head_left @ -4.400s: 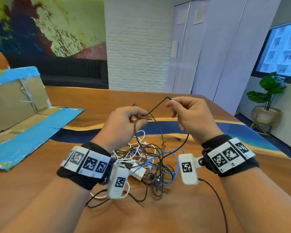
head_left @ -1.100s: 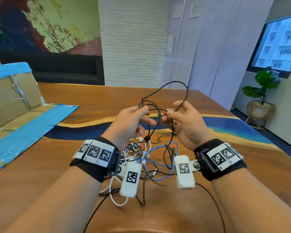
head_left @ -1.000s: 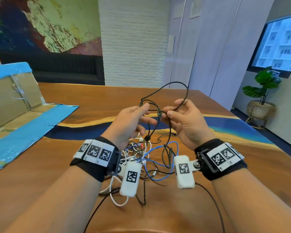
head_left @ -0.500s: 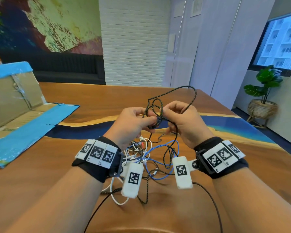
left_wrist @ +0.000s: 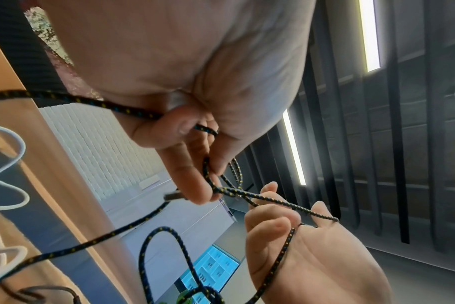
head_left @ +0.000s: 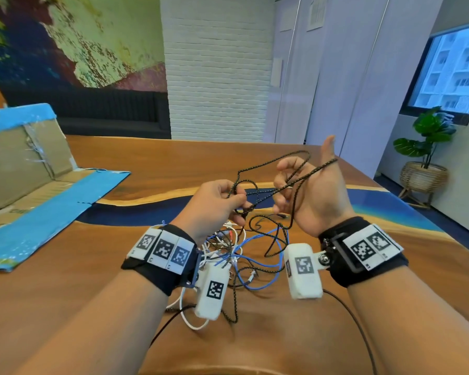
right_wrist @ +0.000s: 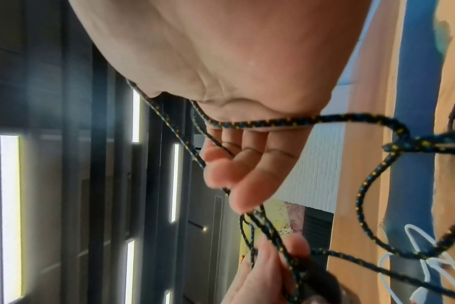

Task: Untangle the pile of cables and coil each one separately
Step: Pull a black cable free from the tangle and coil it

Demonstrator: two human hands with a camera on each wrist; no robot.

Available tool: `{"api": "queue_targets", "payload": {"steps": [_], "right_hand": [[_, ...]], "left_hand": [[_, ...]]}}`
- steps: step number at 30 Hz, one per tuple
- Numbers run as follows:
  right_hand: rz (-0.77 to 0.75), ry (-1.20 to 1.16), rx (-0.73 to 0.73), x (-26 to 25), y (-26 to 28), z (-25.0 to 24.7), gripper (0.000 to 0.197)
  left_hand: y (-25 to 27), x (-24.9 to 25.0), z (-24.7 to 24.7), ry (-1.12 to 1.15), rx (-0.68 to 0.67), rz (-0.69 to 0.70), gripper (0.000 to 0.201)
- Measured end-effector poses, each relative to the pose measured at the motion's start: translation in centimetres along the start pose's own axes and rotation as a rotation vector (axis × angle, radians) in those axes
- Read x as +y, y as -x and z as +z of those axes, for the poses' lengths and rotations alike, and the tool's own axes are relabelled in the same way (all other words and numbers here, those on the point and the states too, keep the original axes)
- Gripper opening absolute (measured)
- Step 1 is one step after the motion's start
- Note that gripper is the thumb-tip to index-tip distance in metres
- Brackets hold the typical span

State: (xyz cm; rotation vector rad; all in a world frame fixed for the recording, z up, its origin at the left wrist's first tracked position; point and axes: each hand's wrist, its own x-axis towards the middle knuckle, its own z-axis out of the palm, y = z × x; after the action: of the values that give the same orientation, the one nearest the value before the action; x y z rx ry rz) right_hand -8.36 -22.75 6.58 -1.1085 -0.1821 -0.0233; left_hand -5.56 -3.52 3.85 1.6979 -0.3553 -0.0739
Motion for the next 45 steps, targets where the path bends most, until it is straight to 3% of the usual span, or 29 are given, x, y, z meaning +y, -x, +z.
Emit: {"api": "queue_targets", "payload": {"steps": [6,15,17,20,24,26,29,33,36,39,42,43,45], "right_hand": [[0.012,0.009,0.151,-1.2,0.3,-1.0,0.083],[0.082,-0.013,-0.016,-2.1,1.0,-3.6,0.102],[0.075,0.121,-0.001,-2.3,0.9,-4.0,0.088],[-0.015,0.553,0.032,-2.2,0.6,-4.8,0.061],[-0.117,1.078,-0.031,-4.2,0.9,-5.3,0.067],[-0.148,1.09,-0.023,-5.7,1.1,-5.2,0.056],[-0.311,1.127,0.135,-6.9,0.7,-4.9,0.01],[-0.468,1.044,0.36,-6.9,0.0,-4.7,0.03],[-0.357,1.219,0.397,-6.3,0.0,-4.7,0.03],[-0.302,1.301,0.214,-4.9,0.5,-2.5,0.023],[-0.26,1.03,-0.129,-2.3,0.8,0.7,0.025],[-0.243,0.947,-0.192,-1.8,1.0,1.4,0.023],[-0.221,0.854,-0.172,-1.9,1.0,1.3,0.027]], "left_hand": [[-0.8,-1.3,-0.9,-0.15,0.107,0.034,0.008],[-1.2,-0.4,-1.1,0.014,0.232,0.074,0.011],[-0.9,-0.1,-1.2,0.048,0.238,0.084,0.009],[-0.4,1.1,-1.4,0.107,0.188,0.095,0.011],[-0.4,2.6,-2.4,0.109,0.14,0.12,0.019],[-0.8,3.0,-2.9,0.01,0.188,0.159,0.014],[-1.2,3.2,-3.1,-0.164,0.244,0.23,0.014],[-0.8,3.9,-2.7,-0.341,0.055,0.195,0.026],[-0.2,3.9,-2.3,-0.492,-0.041,0.221,0.029],[0.2,4.3,-1.8,-0.524,-0.021,0.281,0.034],[0.2,5.1,-0.6,-0.511,-0.035,0.355,0.036],[0.1,5.4,-0.5,-0.495,-0.011,0.379,0.037],[-0.2,5.7,-1.5,-0.4,0.106,0.388,0.037]]}}
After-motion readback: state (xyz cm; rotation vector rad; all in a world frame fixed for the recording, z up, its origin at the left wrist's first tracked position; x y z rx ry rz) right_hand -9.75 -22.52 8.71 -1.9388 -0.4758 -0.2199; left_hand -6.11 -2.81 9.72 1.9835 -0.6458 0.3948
